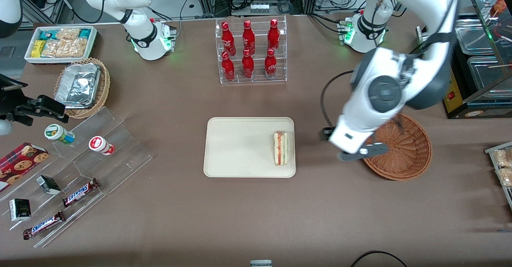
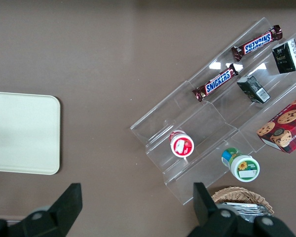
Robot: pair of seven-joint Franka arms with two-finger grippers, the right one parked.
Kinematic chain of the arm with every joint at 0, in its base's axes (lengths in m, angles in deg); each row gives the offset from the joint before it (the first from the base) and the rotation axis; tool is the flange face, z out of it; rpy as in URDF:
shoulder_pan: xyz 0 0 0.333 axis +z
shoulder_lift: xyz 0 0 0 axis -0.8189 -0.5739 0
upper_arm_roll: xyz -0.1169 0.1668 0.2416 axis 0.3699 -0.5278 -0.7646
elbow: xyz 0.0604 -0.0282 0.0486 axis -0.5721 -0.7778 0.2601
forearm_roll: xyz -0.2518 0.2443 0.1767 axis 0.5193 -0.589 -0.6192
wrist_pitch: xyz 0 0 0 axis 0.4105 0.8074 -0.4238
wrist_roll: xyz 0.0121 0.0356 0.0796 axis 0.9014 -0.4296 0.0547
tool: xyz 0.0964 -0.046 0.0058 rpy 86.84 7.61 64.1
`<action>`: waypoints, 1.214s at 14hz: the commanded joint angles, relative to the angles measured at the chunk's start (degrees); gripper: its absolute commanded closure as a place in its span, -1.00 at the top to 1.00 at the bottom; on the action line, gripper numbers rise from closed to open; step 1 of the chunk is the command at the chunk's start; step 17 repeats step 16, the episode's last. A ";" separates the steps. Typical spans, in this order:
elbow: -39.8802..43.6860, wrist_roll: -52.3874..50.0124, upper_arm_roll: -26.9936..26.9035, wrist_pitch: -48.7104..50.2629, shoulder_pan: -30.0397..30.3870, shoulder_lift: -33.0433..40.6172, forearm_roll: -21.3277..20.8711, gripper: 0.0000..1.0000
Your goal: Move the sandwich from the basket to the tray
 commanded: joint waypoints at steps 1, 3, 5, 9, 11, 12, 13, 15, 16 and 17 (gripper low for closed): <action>-6.52 6.88 0.66 0.45 4.51 7.15 -0.31 1.00; -7.24 11.72 0.66 2.81 7.68 10.58 -0.31 1.00; -7.41 16.03 0.66 5.18 10.49 13.65 -0.31 1.00; -7.15 26.48 -0.04 11.16 14.80 18.93 -0.23 1.00; -6.28 27.91 -0.39 13.27 17.26 20.87 0.04 1.00; -6.27 28.18 -0.57 13.37 17.71 22.27 -0.14 1.00; -6.01 28.18 -0.66 13.37 17.72 22.63 -0.31 1.00; -5.66 28.18 -0.66 13.46 17.72 22.55 -0.40 1.00; -5.74 28.18 -0.66 13.72 17.72 22.55 -0.40 1.00; -5.74 28.18 -0.66 13.72 17.72 22.55 -0.40 1.00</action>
